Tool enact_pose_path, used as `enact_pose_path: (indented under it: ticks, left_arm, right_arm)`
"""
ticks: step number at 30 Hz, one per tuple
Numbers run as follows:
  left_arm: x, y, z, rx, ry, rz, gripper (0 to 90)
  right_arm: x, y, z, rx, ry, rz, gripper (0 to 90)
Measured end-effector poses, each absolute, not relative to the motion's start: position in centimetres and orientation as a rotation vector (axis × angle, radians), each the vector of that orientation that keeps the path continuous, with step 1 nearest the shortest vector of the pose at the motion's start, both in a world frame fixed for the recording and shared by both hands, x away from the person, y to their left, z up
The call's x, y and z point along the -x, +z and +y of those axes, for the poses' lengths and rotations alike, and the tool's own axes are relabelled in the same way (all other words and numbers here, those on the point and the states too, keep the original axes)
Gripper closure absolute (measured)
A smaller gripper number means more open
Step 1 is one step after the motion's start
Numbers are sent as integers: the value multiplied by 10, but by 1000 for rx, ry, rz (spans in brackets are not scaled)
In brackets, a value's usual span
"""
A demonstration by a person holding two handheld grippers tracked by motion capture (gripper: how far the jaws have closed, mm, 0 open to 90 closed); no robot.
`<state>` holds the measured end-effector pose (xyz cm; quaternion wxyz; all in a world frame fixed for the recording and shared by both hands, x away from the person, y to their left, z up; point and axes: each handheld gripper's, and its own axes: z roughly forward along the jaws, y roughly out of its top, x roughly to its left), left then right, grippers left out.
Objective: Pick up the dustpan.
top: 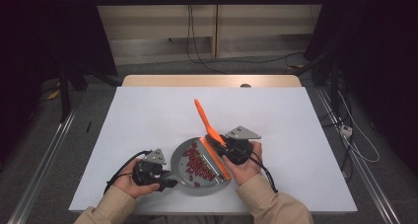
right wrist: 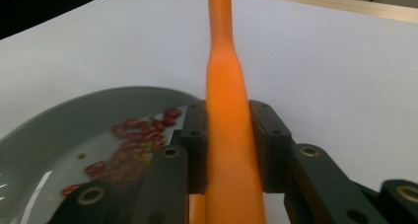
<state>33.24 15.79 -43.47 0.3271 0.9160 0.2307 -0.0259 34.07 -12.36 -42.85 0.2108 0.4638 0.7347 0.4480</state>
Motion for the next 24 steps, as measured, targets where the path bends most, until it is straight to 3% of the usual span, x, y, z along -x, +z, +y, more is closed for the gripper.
enact_pose_path:
  ticks: [10, 24]
  left_arm:
    - [-330, -436, 148, -2412, -20, 625, 633]
    - [-330, -440, 155, -2359, 44, 608, 642]
  right_arm:
    - [-329, -420, -95, -1205, 1288, 2106, 712]
    - [-340, -410, -136, -1288, 1366, 2017, 712]
